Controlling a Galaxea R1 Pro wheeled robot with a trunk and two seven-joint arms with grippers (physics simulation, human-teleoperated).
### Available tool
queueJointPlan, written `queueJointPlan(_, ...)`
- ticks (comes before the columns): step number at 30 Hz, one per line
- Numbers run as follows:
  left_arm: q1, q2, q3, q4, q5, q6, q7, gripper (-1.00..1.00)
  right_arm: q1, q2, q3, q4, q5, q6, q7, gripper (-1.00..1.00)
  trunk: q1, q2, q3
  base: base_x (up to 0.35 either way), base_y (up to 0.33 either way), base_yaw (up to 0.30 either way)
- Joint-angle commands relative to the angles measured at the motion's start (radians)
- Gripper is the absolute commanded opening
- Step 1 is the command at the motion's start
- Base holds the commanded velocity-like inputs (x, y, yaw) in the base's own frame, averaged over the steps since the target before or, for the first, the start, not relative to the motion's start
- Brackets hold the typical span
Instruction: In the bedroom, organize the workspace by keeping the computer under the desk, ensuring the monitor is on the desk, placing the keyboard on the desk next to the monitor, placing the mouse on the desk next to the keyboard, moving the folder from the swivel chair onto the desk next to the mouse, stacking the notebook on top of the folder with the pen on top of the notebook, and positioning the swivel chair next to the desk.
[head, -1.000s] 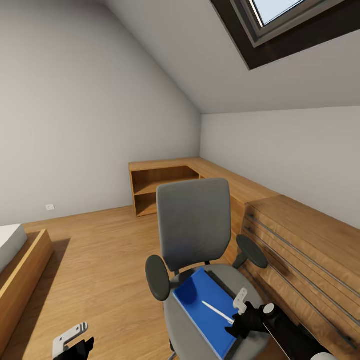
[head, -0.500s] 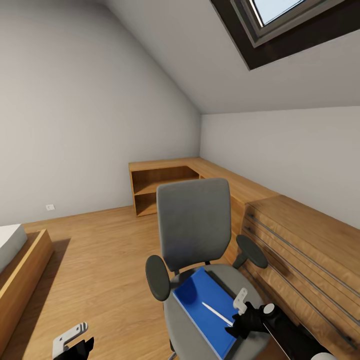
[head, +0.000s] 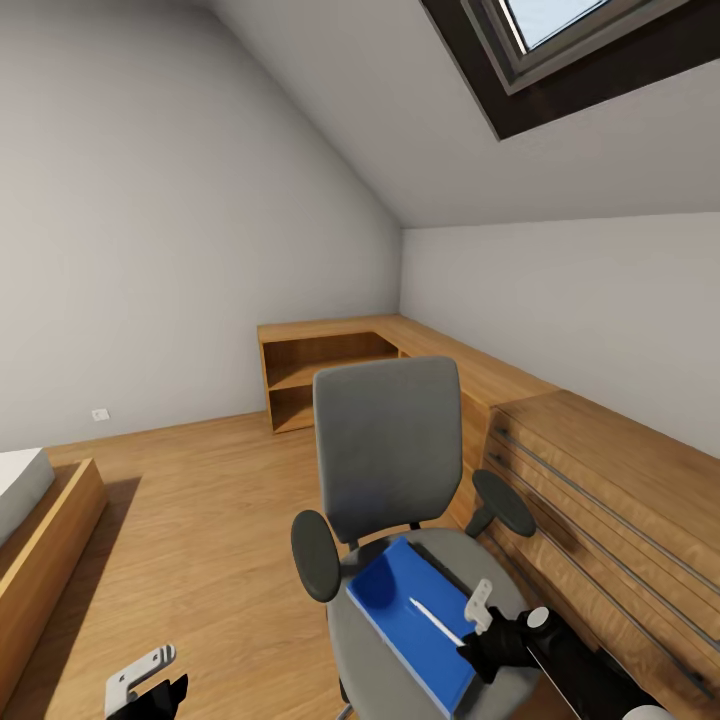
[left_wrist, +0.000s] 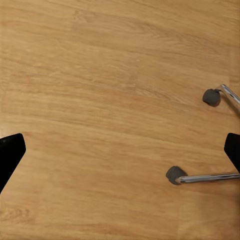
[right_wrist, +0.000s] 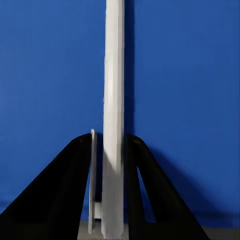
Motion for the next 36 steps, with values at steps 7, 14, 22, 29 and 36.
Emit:
queueJointPlan(7,0.000,0.001,-0.003,-0.002,0.009,0.001,0.009,1.00,0.000,-0.001,0.001,-0.003,0.004,0.005,0.010,-1.00,0.000,-0.001,-0.001,0.000,0.000,0.000)
queueJointPlan(14,0.000,0.001,-0.004,-0.002,0.009,0.001,0.009,1.00,0.000,-0.001,0.001,-0.003,0.004,0.005,0.011,-1.00,0.000,-0.001,-0.001,0.000,0.000,0.000)
queueJointPlan(22,0.000,0.001,-0.004,-0.002,0.009,0.000,0.006,1.00,0.000,-0.001,0.001,-0.003,0.004,0.005,0.011,-1.00,0.000,-0.001,-0.001,0.000,0.000,0.000)
queueJointPlan(29,0.000,0.001,-0.005,-0.002,0.009,-0.001,0.007,1.00,0.000,-0.001,0.001,-0.003,0.004,0.005,0.011,-1.00,-0.027,0.048,0.021,0.000,0.000,0.000)
queueJointPlan(36,0.000,0.001,-0.005,-0.002,0.007,-0.001,0.007,1.00,0.000,-0.001,0.000,-0.003,0.004,0.005,0.011,-1.00,-0.054,0.097,0.043,0.000,0.000,0.000)
